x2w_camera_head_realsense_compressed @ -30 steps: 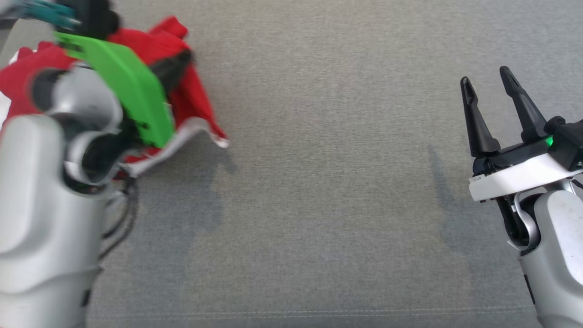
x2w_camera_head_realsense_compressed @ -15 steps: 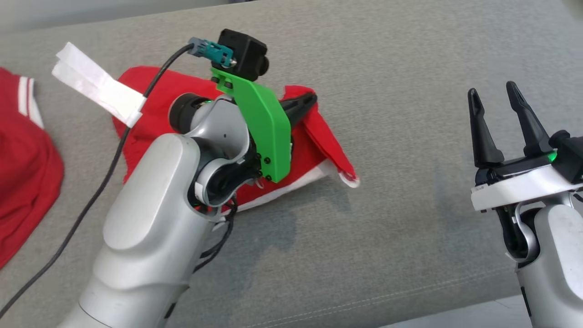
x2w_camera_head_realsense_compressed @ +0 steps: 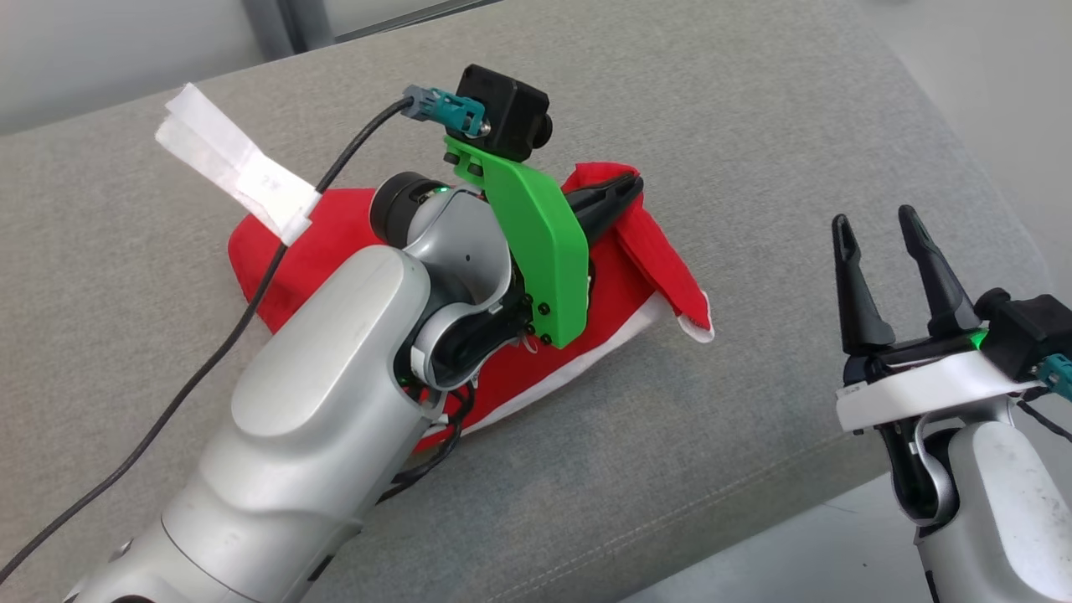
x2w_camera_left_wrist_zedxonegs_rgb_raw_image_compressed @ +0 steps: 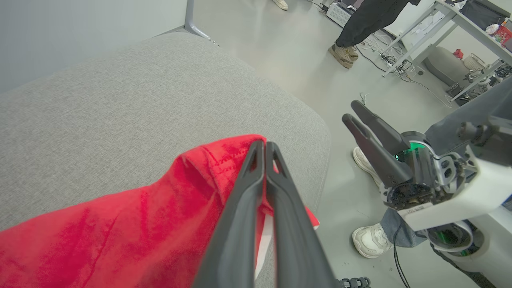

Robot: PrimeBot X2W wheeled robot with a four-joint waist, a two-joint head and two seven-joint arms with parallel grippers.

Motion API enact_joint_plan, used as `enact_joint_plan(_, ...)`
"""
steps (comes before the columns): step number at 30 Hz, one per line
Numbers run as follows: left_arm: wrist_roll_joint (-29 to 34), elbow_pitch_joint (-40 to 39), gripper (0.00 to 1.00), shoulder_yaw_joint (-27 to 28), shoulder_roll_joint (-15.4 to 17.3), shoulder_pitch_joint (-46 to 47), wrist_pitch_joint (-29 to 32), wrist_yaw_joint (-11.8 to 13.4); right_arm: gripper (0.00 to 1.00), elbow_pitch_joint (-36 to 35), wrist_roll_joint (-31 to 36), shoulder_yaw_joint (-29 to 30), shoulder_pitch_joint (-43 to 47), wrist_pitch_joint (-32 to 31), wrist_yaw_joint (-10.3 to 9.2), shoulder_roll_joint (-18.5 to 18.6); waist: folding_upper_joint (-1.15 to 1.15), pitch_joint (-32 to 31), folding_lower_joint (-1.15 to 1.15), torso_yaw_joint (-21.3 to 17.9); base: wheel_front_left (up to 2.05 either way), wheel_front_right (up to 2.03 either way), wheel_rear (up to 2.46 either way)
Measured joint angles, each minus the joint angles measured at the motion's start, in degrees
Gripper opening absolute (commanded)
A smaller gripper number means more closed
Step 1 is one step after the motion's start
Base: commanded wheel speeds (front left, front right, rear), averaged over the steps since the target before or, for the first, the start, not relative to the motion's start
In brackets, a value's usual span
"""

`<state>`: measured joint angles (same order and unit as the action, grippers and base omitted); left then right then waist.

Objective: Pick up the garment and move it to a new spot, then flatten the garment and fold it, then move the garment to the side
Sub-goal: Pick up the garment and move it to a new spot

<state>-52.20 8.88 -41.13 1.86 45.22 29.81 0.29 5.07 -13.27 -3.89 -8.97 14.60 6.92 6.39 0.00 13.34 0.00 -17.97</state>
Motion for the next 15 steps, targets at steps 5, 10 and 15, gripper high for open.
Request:
enact_joint_plan(5, -0.6, 2.0, 0.00, -1.4, 0.0, 2.3, -4.0, 3.1, 1.00, 0.2, 0.0, -2.5, 0.2, 0.0, 0.10, -1.1, 0.00, -0.8, 0.00, -4.1, 0.00, 0.00, 0.00)
enact_joint_plan(10, -1.2, 5.5, 0.00, -2.8, 0.3, 2.6, -7.2, 4.8, 1.00, 1.2, 0.1, -4.4, 0.2, 0.0, 0.13, -1.5, 0.00, -1.4, 0.00, -9.1, 0.00, 0.00, 0.00)
enact_joint_plan(15, -4.4, 7.8, 1.00, -5.5, 0.2, 2.6, -10.2, 5.1, 1.00, 1.3, 0.1, -3.5, 0.2, 0.0, 0.13, -1.3, 0.00, -1.7, 0.00, -12.1, 0.00, 0.00, 0.00)
